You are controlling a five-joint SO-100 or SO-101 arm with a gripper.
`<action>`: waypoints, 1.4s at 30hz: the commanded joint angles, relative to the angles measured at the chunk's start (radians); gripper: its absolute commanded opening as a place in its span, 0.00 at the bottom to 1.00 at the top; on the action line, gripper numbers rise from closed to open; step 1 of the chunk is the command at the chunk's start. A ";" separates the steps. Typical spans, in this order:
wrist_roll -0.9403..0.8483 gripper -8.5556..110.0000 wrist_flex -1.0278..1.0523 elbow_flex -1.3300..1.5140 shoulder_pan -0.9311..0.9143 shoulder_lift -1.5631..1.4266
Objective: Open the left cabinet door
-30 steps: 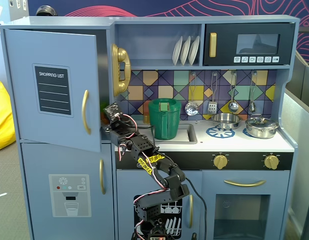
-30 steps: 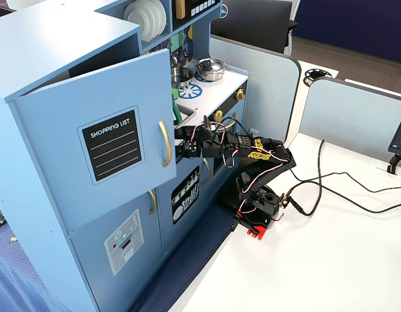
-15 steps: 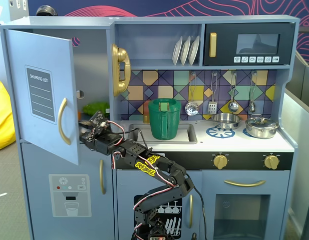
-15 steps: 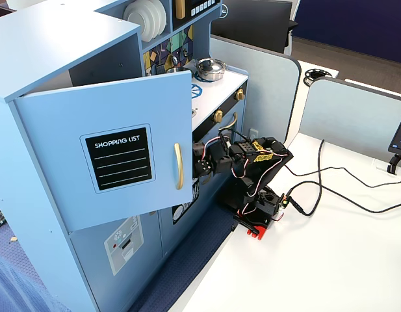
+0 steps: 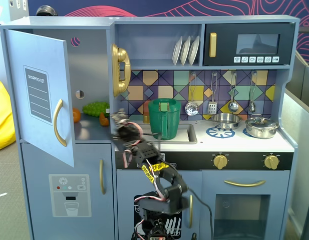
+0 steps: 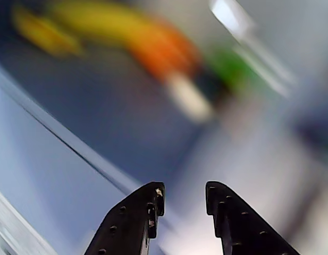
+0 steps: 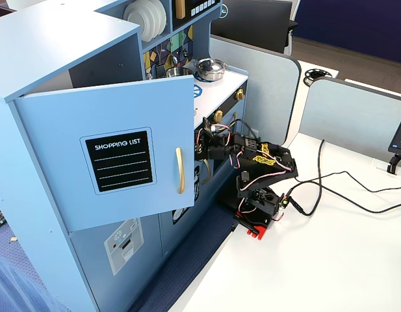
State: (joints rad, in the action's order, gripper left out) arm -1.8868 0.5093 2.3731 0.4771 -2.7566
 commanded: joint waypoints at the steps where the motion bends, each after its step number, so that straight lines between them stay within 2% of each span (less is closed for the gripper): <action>1: 0.144 0.07 0.445 -0.011 -0.275 -0.072; 4: 0.206 0.07 0.716 0.003 -0.393 -0.060; 7: 0.259 0.07 0.833 0.084 -0.439 -0.087; 15: 0.316 0.07 0.831 0.454 -0.495 -0.314; 20: 0.313 0.07 0.747 0.623 -0.528 -0.387; 25: 0.407 0.07 0.761 0.624 -0.491 -0.364; 36: 0.410 0.07 1.011 0.626 -0.480 -0.422; 42: 0.431 0.07 1.014 0.626 -0.500 -0.422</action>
State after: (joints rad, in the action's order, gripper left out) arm -1.4742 1.3376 3.0020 -0.0123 -3.1830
